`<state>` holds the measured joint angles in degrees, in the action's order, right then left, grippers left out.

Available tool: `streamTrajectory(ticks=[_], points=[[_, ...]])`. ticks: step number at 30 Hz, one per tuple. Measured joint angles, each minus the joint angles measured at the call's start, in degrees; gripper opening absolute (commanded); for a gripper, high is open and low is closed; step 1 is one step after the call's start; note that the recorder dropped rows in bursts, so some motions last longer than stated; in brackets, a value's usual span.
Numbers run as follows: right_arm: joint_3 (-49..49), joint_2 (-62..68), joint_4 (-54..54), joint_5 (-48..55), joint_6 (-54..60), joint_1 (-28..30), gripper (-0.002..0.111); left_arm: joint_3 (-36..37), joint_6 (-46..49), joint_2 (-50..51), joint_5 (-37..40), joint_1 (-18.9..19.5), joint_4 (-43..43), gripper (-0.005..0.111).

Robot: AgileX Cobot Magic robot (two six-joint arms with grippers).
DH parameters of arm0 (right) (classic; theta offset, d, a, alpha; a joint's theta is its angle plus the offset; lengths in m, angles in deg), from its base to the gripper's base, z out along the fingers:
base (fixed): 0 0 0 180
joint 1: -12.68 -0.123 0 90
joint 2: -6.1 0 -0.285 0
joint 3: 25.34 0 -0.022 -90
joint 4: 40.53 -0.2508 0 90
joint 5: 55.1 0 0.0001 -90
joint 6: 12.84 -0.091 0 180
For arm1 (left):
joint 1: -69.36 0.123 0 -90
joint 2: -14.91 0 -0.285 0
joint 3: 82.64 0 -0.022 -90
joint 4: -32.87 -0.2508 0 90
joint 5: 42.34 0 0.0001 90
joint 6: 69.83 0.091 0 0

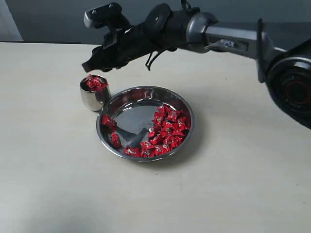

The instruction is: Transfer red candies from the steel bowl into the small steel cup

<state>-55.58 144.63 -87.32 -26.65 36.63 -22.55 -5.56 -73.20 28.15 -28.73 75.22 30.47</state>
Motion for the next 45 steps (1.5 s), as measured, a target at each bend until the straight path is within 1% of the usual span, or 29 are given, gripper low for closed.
streamTrajectory(ticks=[1,2,5,7,8,9,10,11,12,13,15,16,18,19,20,22,24,25,26,27,31,35,40,43,45], points=[[0.00,-1.32,1.10,0.97,-1.13,0.43,0.004,0.00,0.00,0.00,0.00,0.00,0.00,0.000],[0.00,-3.53,3.77,3.00,-3.34,1.23,0.000,0.00,0.00,0.00,0.00,0.00,0.00,0.000],[0.00,-8.72,12.59,10.37,-9.50,2.82,0.000,0.00,0.00,0.00,0.00,0.00,0.00,0.000],[1.97,-11.87,17.34,14.56,-13.41,3.78,0.000,0.00,0.00,0.00,0.00,0.00,0.00,0.000],[3.84,-14.09,18.87,16.18,-14.88,4.30,0.000,0.00,0.00,0.00,0.00,0.00,0.00,0.000],[8.80,-17.85,20.59,17.20,-16.99,4.67,0.000,0.00,0.00,0.00,0.00,0.00,0.00,0.000],[12.27,-20.37,21.20,16.25,-18.05,4.76,0.000,0.00,0.00,0.00,0.00,0.00,0.00,0.000],[19.22,-25.67,21.99,12.46,-20.22,4.76,0.000,0.00,0.00,0.00,0.00,0.00,0.00,0.000],[23.10,-28.94,22.28,9.78,-21.67,4.76,0.000,0.00,0.00,0.00,0.00,0.00,0.00,0.000],[29.51,-35.69,22.38,5.47,-24.02,4.76,0.000,0.00,0.00,0.00,0.00,0.00,0.00,0.000],[37.56,-43.96,22.63,5.13,-25.95,4.90,0.000,0.00,0.00,0.00,0.00,0.00,0.00,0.000],[39.37,-46.28,22.89,6.58,-26.10,5.02,0.000,0.00,0.00,0.00,0.00,0.00,0.00,0.000],[42.06,-51.90,27.63,12.37,-25.98,5.02,0.000,0.00,0.00,0.00,0.00,0.00,0.00,0.000],[42.35,-53.25,30.22,12.63,-27.60,5.53,0.000,0.00,0.00,0.00,0.00,0.00,0.00,0.000],[43.32,-54.90,34.60,10.92,-33.36,6.89,0.000,0.00,0.00,0.00,0.00,0.00,0.00,0.000],[45.23,-57.03,37.87,7.33,-39.11,8.59,0.000,0.00,0.00,0.00,0.00,0.00,0.00,0.000],[49.70,-60.50,39.59,0.63,-42.15,9.74,0.000,0.00,0.00,0.00,0.00,0.00,0.00,0.000],[54.82,-64.99,39.81,-4.69,-42.95,10.87,0.000,0.00,0.00,0.00,0.00,0.00,0.00,0.000],[57.94,-68.54,39.67,-8.07,-43.06,12.40,0.000,0.00,0.00,0.00,0.00,0.00,0.00,0.000],[63.79,-73.94,39.15,-11.17,-43.29,15.11,0.000,0.00,0.00,0.00,0.00,0.00,0.00,0.000],[75.68,-87.94,40.68,-13.06,-43.42,24.81,0.000,0.00,0.00,0.00,0.00,0.00,0.00,0.000],[89.09,-103.68,43.62,-13.06,-43.42,32.12,0.000,0.00,0.00,0.00,0.00,0.00,0.00,0.000],[102.29,-120.42,44.11,-14.52,-44.34,36.72,0.000,0.00,0.00,0.00,0.00,0.00,0.00,0.000],[106.51,-126.76,43.14,-14.45,-46.29,38.26,0.000,0.00,0.00,0.00,0.00,0.00,0.00,0.000],[107.08,-129.33,43.01,-12.23,-47.23,38.68,0.000,0.00,0.00,0.00,0.00,0.00,0.00,0.000]])
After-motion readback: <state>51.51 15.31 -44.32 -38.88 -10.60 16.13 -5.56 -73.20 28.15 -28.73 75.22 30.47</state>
